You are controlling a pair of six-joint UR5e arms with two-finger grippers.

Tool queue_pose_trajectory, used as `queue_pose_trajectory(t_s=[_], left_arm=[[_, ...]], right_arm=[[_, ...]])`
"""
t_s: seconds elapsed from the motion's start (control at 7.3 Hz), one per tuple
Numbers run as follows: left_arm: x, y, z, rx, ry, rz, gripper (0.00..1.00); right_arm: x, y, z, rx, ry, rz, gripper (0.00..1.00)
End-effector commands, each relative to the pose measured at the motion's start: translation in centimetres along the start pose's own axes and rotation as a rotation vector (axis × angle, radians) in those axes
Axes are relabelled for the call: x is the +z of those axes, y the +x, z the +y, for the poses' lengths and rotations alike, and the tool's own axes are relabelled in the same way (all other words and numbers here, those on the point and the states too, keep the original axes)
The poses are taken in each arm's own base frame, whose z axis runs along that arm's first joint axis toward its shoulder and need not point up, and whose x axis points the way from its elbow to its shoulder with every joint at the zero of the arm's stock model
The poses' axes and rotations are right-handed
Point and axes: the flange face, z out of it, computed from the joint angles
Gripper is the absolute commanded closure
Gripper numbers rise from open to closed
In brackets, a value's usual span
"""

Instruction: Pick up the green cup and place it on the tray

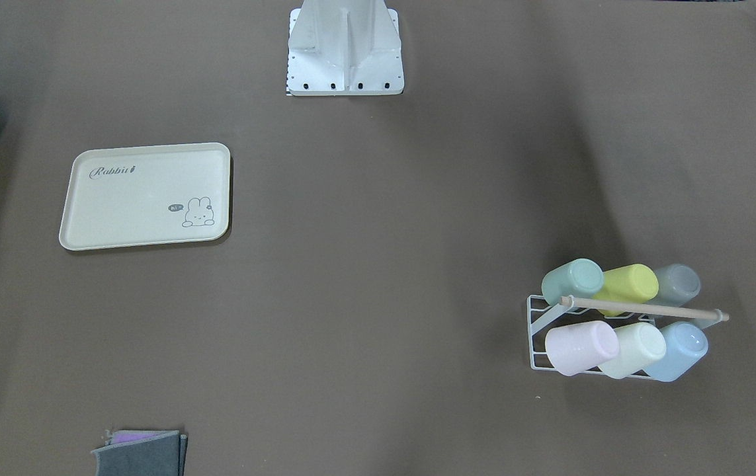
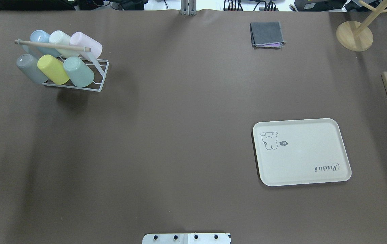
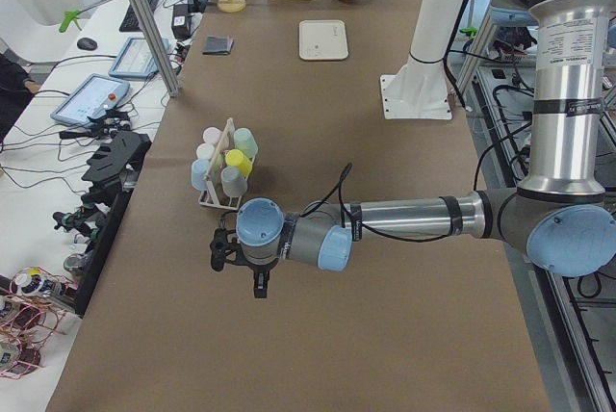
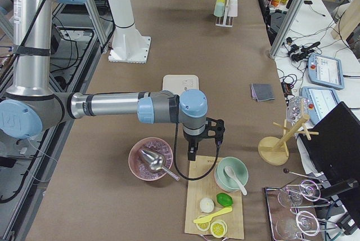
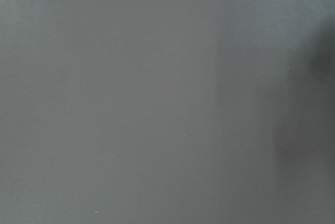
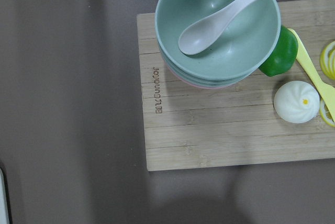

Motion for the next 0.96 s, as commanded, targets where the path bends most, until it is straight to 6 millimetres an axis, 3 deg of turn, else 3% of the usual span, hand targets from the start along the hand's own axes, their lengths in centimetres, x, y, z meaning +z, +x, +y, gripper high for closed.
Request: queue_pose_trajectory(t_s=[0.0,0.82], left_arm=[[0.53,-0.65,-0.09,-0.011,-0.011,-0.004,0.01],[-0.02,0.22,-0.89,0.001,0.002,-0.001,0.01]], right_arm=[[-0.20,-0.19,0.23,-0.003,0.003,-0.003,0.00],[0.46,0.29,0.72,0.004,-0.013,-0.016,0.00]])
